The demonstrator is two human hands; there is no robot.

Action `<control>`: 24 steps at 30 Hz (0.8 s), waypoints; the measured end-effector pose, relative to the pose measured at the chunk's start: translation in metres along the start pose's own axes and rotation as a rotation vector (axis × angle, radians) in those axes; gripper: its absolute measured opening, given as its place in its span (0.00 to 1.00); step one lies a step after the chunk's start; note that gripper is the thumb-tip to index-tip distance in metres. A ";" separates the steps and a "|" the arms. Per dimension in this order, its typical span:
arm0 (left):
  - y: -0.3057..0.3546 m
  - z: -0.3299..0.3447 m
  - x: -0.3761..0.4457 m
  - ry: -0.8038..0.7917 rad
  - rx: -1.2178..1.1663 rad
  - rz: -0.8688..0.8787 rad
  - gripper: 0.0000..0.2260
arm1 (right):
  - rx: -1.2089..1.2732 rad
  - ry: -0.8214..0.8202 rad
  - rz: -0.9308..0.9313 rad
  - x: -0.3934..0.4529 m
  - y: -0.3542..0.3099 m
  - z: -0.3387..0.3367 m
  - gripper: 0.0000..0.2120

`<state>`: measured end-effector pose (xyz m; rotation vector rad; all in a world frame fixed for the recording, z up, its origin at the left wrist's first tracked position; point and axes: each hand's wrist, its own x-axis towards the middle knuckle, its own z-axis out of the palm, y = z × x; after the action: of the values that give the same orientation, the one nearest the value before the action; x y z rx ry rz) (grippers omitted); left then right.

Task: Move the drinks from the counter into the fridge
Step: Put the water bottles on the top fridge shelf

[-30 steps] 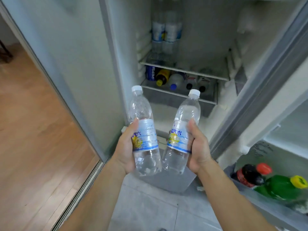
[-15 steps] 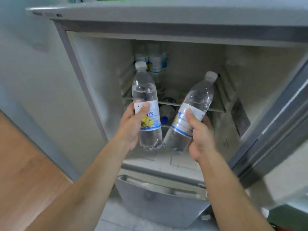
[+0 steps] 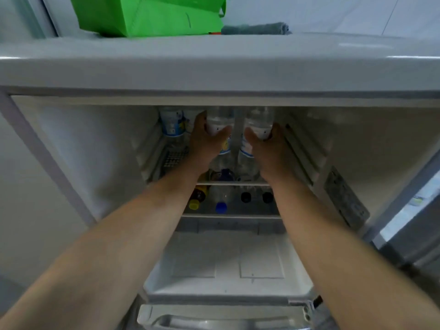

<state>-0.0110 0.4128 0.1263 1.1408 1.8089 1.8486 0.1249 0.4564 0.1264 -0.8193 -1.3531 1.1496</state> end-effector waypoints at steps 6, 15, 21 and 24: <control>-0.013 0.025 0.044 -0.034 0.073 -0.003 0.31 | -0.105 0.010 0.004 0.044 0.023 0.019 0.26; -0.024 0.019 0.057 -0.059 0.249 -0.019 0.41 | -0.125 -0.035 -0.010 0.071 0.045 0.033 0.38; -0.035 0.002 0.050 -0.154 0.735 0.022 0.27 | -0.564 -0.070 0.047 0.066 0.054 0.023 0.36; -0.033 0.007 0.051 -0.110 0.710 0.004 0.24 | -0.648 -0.054 0.112 0.058 0.061 0.019 0.35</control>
<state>-0.0480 0.4591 0.1105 1.4190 2.4705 1.1150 0.0894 0.5251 0.0879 -1.3438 -1.7743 0.8151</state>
